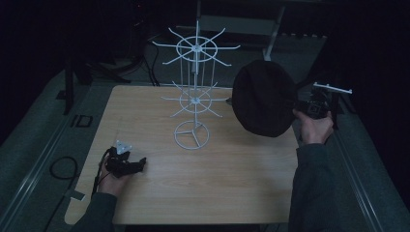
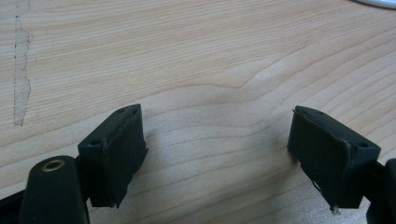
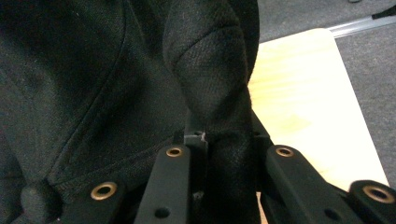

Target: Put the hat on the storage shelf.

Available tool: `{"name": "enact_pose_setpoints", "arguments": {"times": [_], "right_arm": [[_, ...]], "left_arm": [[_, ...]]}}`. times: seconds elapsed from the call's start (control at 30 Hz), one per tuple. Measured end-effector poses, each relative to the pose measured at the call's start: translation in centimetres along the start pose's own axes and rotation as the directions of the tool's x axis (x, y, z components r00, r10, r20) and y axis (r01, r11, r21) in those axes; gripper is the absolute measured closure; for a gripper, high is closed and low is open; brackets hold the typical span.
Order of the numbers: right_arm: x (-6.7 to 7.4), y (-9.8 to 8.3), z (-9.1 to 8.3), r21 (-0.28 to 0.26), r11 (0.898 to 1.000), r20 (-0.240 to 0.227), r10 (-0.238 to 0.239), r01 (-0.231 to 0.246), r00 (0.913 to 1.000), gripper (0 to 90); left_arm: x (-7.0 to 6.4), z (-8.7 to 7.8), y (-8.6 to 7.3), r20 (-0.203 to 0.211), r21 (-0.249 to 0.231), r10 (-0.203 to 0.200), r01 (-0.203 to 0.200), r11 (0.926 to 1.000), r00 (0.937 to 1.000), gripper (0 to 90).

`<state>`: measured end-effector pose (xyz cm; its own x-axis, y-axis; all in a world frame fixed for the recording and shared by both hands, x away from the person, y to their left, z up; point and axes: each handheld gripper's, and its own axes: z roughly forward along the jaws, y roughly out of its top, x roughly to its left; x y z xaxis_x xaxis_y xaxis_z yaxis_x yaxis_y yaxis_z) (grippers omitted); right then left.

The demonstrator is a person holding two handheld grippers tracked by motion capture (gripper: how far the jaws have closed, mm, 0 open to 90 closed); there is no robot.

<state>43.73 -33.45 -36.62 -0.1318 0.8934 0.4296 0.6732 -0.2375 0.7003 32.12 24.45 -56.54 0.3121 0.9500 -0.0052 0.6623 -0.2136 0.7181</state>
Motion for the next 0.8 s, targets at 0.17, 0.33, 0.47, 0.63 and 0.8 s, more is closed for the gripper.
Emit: {"name": "enact_pose_setpoints", "arguments": {"times": [0.17,0.33,0.47,0.63,0.8], "right_arm": [[0.4,0.4,-0.3,-0.016,1.000,-0.025,0.012,-0.013,0.9996,77.9],[0.8,0.7,-0.3,-0.027,0.999,-0.056,0.027,-0.029,0.9981,77.9],[1.2,0.9,-0.2,-0.034,0.999,-0.076,0.037,-0.039,0.9964,77.9],[1.6,1.2,-0.2,-0.039,0.998,-0.097,0.041,-0.045,0.9944,77.9],[1.9,1.4,-0.2,-0.044,0.997,-0.133,0.060,-0.067,0.9893,77.9]], "left_arm": [[0.0,0.0,0.0,0.000,0.000,0.000,0.000,1.0000,1.0000,19.3],[0.0,0.0,0.0,0.000,0.000,0.000,0.000,1.0000,1.0000,19.3],[0.0,0.0,0.0,0.000,0.000,0.000,0.000,1.0000,1.0000,19.3],[0.0,0.0,0.0,0.000,0.000,0.000,0.000,1.0000,1.0000,19.3],[0.0,0.0,0.0,0.000,-0.001,-0.001,0.001,1.0000,1.0000,19.3]]}}
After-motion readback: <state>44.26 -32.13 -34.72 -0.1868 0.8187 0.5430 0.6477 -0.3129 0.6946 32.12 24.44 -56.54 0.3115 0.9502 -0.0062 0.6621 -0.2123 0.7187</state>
